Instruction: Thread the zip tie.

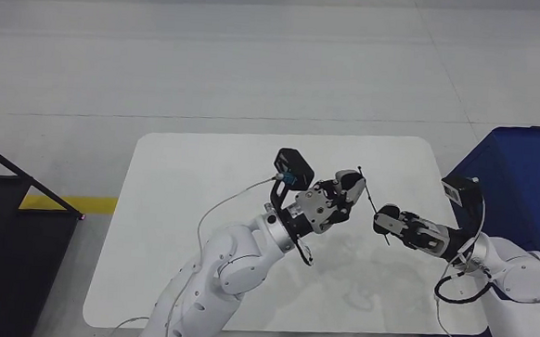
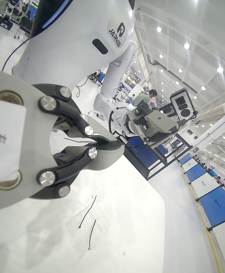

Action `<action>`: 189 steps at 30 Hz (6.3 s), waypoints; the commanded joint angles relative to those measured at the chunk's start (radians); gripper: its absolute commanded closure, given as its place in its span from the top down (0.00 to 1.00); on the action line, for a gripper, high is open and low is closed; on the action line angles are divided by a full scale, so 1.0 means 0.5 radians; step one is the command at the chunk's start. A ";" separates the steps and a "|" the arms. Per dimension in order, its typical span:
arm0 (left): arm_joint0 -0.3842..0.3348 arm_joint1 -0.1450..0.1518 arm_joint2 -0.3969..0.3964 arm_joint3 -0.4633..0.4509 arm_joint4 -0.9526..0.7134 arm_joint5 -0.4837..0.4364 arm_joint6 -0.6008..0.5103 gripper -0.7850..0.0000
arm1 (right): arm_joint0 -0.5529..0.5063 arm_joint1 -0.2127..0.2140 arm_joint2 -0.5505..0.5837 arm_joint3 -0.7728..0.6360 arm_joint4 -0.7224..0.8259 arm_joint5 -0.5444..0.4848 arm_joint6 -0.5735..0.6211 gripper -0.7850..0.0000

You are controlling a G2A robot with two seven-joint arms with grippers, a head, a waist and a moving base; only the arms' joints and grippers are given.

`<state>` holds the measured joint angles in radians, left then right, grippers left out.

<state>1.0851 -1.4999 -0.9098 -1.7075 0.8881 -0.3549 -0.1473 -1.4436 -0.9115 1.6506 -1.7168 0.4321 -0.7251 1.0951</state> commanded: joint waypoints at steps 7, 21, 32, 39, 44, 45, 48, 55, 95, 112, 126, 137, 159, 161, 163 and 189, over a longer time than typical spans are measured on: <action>-0.007 0.001 -0.015 0.022 -0.109 0.026 -0.120 0.00 | 0.000 0.000 0.000 0.000 0.000 0.000 0.000 0.00; -0.039 0.001 -0.021 0.049 -0.208 0.039 -0.245 1.00 | -0.003 -0.001 -0.029 -0.032 -0.029 0.132 -0.133 0.00; 0.000 0.023 -0.120 0.012 0.001 0.082 -0.088 1.00 | 0.154 0.023 -0.065 0.080 0.677 0.798 0.360 0.00; 0.079 0.039 -0.076 0.027 0.414 0.061 0.154 1.00 | 0.223 0.025 -0.054 0.159 0.939 1.063 0.511 0.00; 0.100 0.040 -0.006 0.009 0.493 0.006 0.149 1.00 | 0.236 0.025 -0.045 0.161 0.801 0.966 0.463 0.00; 0.098 0.038 0.000 0.010 0.492 0.017 0.143 1.00 | 0.236 0.025 -0.045 0.161 0.801 0.966 0.463 0.00; 0.079 0.027 0.026 0.021 0.428 0.063 0.110 0.76 | 0.236 0.025 -0.045 0.161 0.801 0.966 0.463 0.00; 0.005 -0.008 0.086 0.082 0.276 0.193 0.001 0.55 | 0.236 0.025 -0.045 0.161 0.801 0.966 0.463 0.00; 0.049 -0.024 0.096 0.025 0.095 0.178 -0.098 0.41 | 0.198 0.014 -0.054 0.105 0.548 0.734 0.354 0.00; 0.043 -0.031 0.112 0.019 0.127 0.187 -0.071 0.40 | 0.200 0.012 -0.065 0.124 0.509 0.707 0.372 0.00; 0.062 -0.030 0.127 -0.004 0.372 0.240 0.058 0.40 | 0.194 0.013 -0.064 0.120 0.519 0.731 0.387 0.00; 0.085 -0.028 0.145 -0.011 0.494 0.223 0.112 0.36 | 0.170 0.013 -0.052 0.090 0.505 0.738 0.379 0.00; 0.118 -0.025 0.129 -0.026 0.592 0.193 0.194 0.28 | 0.135 0.013 -0.043 0.053 0.493 0.760 0.357 0.00; 0.120 -0.025 0.128 -0.026 0.597 0.187 0.200 0.27 | 0.134 0.013 -0.043 0.051 0.493 0.764 0.357 0.00; 0.120 -0.025 0.127 -0.027 0.606 0.185 0.203 0.27 | 0.132 0.013 -0.042 0.049 0.493 0.765 0.356 0.00; 0.123 -0.027 0.135 -0.040 0.686 0.171 0.177 0.20 | 0.132 0.014 -0.048 0.039 0.487 0.812 0.367 0.00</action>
<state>1.1463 -1.5136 -0.8420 -1.7262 1.2292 -0.2677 -0.0577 -1.3778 -0.9045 1.6266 -1.6971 0.6753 -0.3202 1.2789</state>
